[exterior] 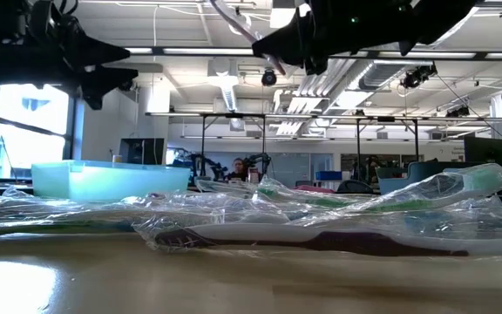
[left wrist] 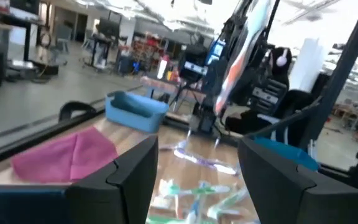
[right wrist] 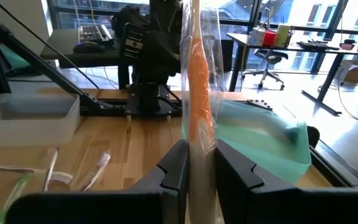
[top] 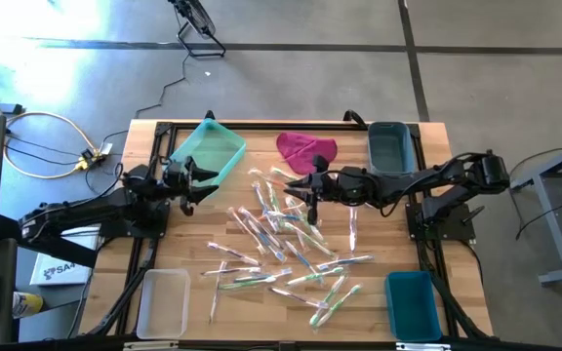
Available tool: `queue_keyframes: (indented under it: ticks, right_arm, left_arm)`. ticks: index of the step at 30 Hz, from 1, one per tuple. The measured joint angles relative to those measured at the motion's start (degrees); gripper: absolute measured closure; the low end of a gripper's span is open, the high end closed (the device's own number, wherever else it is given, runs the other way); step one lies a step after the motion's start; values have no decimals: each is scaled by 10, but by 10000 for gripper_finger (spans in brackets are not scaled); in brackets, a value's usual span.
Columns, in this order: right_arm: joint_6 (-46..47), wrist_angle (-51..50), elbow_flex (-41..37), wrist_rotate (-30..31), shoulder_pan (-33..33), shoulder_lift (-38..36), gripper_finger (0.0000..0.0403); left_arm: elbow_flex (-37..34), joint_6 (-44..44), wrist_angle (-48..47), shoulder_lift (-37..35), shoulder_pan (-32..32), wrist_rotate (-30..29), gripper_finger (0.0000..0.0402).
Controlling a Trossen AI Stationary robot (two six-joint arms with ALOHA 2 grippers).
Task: Pick & Place Toothbrushes
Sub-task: Put the orange toothbrush to the transparent bin
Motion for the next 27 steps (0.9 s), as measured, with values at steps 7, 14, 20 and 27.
queue_keyframes:
  ticks: [7, 14, 20, 27]
  right_arm:
    - [0, 0, 0, 0, 0, 0, 353]
    - [0, -1, 0, 0, 0, 0, 353]
    - [2, -1, 0, 0, 0, 0, 353]
    - [2, -1, 0, -2, 2, 0, 353]
  left_arm:
    - [2, 0, 135, 102, 0, 43, 184]
    - [2, 10, 249, 202, -13, 60, 184]
    - [3, 107, 350, 266, -84, 54, 184]
    - [41, 136, 313, 315, -142, -81, 184]
